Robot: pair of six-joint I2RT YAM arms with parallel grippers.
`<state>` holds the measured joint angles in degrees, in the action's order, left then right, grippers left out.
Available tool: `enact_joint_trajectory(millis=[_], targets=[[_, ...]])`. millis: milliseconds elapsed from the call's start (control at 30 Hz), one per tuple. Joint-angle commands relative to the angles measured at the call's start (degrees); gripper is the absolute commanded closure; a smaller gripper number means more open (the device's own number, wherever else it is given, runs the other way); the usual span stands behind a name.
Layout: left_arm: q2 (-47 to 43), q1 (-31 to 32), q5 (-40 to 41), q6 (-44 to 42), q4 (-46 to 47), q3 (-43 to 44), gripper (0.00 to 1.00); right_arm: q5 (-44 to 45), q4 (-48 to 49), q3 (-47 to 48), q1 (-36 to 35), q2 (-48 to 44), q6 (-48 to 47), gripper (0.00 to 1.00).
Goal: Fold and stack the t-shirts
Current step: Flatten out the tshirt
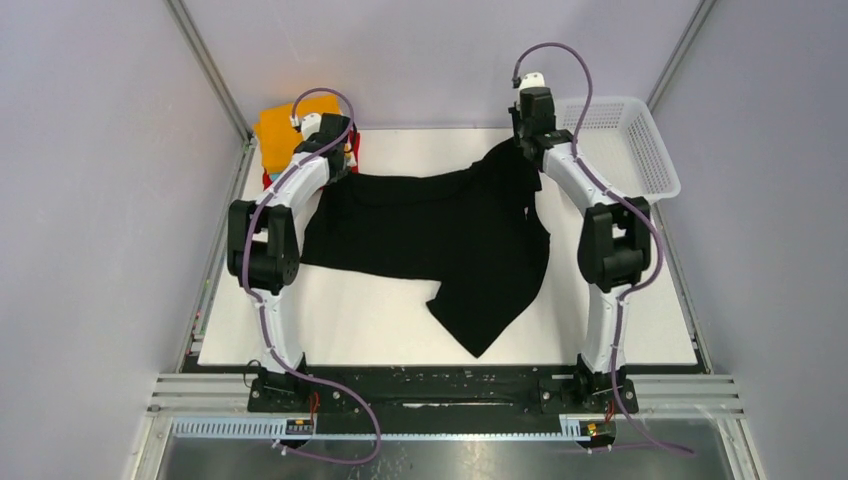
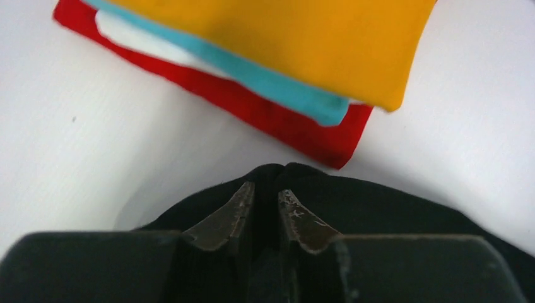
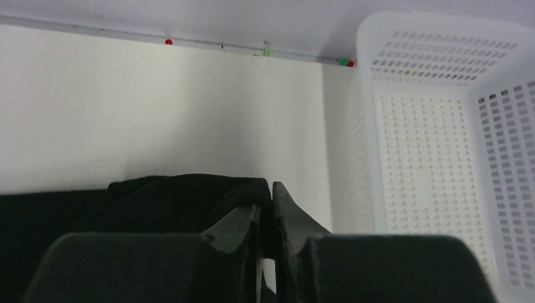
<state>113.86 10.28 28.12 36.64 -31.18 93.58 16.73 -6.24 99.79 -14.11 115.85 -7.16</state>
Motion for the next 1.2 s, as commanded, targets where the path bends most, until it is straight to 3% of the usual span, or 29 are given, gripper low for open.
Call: enact_joint_trajectory(millis=[0, 100, 133, 167, 267, 400, 500, 600, 700, 867, 1033, 1167], targets=[[4.8, -1.7, -0.5, 0.0, -1.6, 10.4, 0.69, 0.6, -2.0, 13.5, 0.7, 7.7, -1.1, 0.78], [8.4, -3.1, -0.5, -0.3, -6.7, 18.7, 0.15, 3.4, -15.1, 28.2, 0.8, 14.1, 1.3, 0.19], [8.7, -3.4, -0.5, -0.4, -8.9, 21.0, 0.04, 3.6, -21.4, 33.7, 0.8, 15.4, 3.6, 0.09], [8.0, -3.6, 0.1, -0.2, -10.6, 21.7, 0.01, 3.4, -26.8, 37.3, 0.8, 15.9, 5.2, 0.02], [0.7, -3.8, 0.6, 1.4, -9.7, 13.2, 0.01, 1.5, -34.0, 34.5, 0.5, 10.0, 9.8, 0.00], [-15.1, -4.0, -1.0, 5.3, -4.6, -8.4, 0.01, 0.4, -29.8, 8.9, -2.0, -7.5, 14.2, 0.01], [-24.1, -4.0, -9.8, 6.5, 3.2, -23.2, 0.01, -4.1, -23.3, -14.2, -6.3, -21.4, 18.6, 0.00], [-27.4, -3.7, -23.2, 6.8, 9.9, -31.9, 0.01, -10.8, -17.4, -31.7, -13.2, -30.4, 25.0, 0.01], [-26.8, -1.3, -29.0, 5.4, 10.2, -34.3, 0.01, -18.5, -11.8, -43.0, -19.9, -34.0, 30.9, 0.00], [-24.4, 4.0, -25.3, 4.7, 10.3, -35.5, 0.01, -22.5, -7.0, -49.9, -27.2, -31.8, 36.6, 0.00], [-21.7, 5.3, -25.3, 4.6, 10.4, -34.9, 0.01, -18.1, -7.9, -52.8, -27.1, -29.4, 37.2, 0.01], [-18.8, 5.8, -21.2, 4.6, 7.8, -33.7, 0.01, -18.2, -8.3, -57.5, -22.4, -29.7, 39.1, 0.01]])
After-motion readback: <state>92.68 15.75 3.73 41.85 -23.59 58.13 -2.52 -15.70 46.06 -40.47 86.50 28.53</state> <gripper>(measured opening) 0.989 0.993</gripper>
